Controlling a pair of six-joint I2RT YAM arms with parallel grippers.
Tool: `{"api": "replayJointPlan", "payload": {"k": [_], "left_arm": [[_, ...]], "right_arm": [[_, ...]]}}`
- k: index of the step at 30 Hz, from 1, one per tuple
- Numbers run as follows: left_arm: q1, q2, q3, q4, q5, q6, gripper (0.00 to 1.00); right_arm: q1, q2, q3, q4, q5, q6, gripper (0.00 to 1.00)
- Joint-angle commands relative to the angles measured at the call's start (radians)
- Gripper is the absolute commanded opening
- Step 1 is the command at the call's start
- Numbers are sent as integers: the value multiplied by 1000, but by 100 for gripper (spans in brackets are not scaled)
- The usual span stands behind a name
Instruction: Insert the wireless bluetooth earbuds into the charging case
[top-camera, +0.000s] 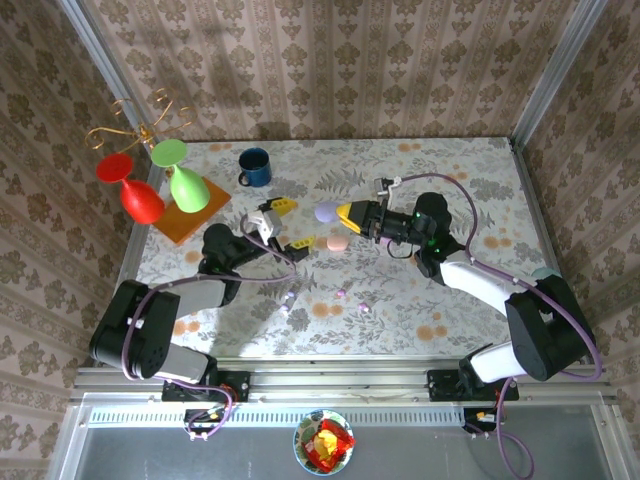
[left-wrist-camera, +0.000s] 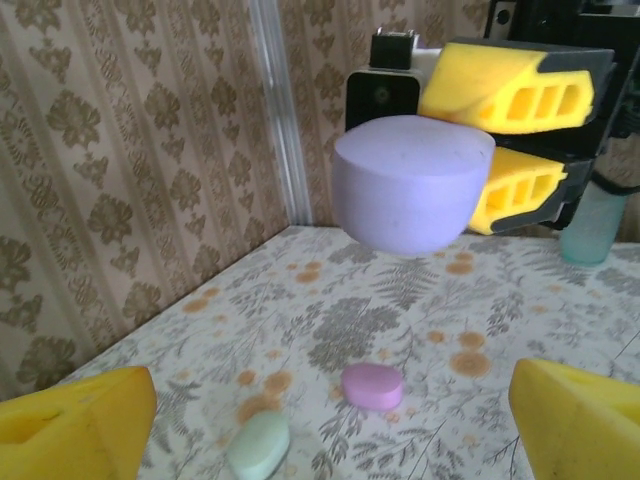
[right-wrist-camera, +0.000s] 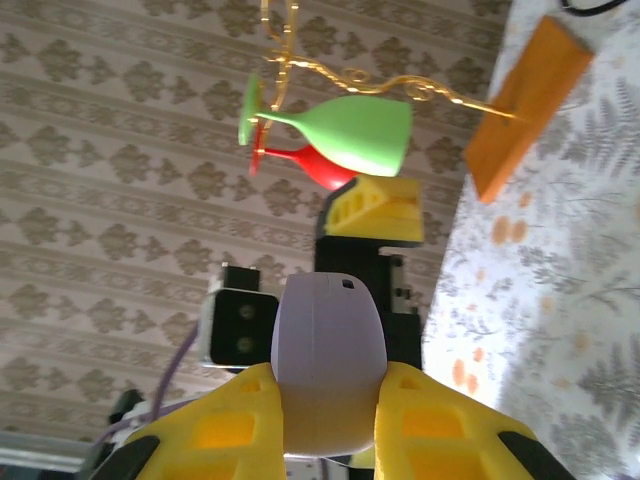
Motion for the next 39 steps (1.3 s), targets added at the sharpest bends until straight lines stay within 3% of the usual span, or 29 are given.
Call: {"api": "replayJointPlan", "payload": {"k": [1,5,9,19,26,39], "left_arm": [[-11,0,37,89,58,-38,92],[-31,5,54,88,85,-25,89],[-33,24,91,89,121,-129,80],[-67,65,141,89,163,-164,71],[-78,65,146,88,178,-177,59],[-65,47,145,89,167,-219,54]], "right_arm": [[-5,10,-12,181,-39,139,17],[-2,58,-2,318,-57,254,17],[4,113,15,407,-76,346,16],[35,158,45,390,-123,370,13],[42,174,54,383,-139,369,13],[41,150,49,308,-155,312,12]]}}
